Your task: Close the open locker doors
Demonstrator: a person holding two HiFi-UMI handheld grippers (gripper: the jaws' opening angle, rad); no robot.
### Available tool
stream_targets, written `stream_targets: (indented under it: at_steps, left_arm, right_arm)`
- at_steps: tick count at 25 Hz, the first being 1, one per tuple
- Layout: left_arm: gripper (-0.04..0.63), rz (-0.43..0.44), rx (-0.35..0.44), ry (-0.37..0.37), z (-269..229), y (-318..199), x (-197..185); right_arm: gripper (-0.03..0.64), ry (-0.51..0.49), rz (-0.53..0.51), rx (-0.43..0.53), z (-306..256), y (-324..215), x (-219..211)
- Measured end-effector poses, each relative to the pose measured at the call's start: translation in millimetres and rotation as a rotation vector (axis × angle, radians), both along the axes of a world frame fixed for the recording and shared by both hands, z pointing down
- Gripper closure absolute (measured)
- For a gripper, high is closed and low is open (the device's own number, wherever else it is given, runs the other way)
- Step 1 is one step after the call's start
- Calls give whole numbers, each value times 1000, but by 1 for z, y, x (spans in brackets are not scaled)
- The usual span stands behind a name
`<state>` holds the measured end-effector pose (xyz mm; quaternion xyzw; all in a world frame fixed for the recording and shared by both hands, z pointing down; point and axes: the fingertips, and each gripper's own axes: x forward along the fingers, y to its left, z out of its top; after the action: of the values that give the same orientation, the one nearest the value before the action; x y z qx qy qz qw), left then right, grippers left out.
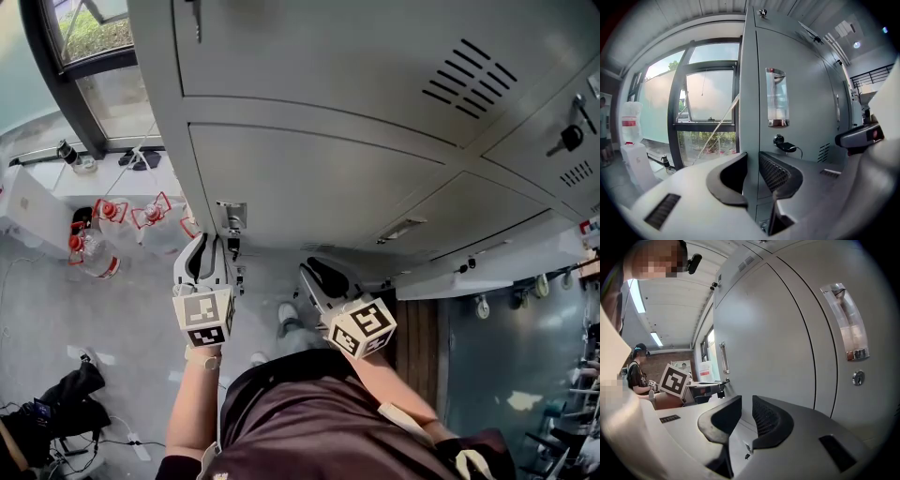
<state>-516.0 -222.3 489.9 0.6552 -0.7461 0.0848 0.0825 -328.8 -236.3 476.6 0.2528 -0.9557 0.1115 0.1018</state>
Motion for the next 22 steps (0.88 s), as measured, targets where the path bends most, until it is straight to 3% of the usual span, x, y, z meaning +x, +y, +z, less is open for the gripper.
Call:
stream_targets:
  at_steps: [14,22]
  left_arm:
    - [506,56,-20,21,1,23,19]
    - [554,183,-31,46,22,51,57]
  right_arm:
    - [522,-6,43,-12,4,27,16]
    - [525,-15,95,-30,11,62,39]
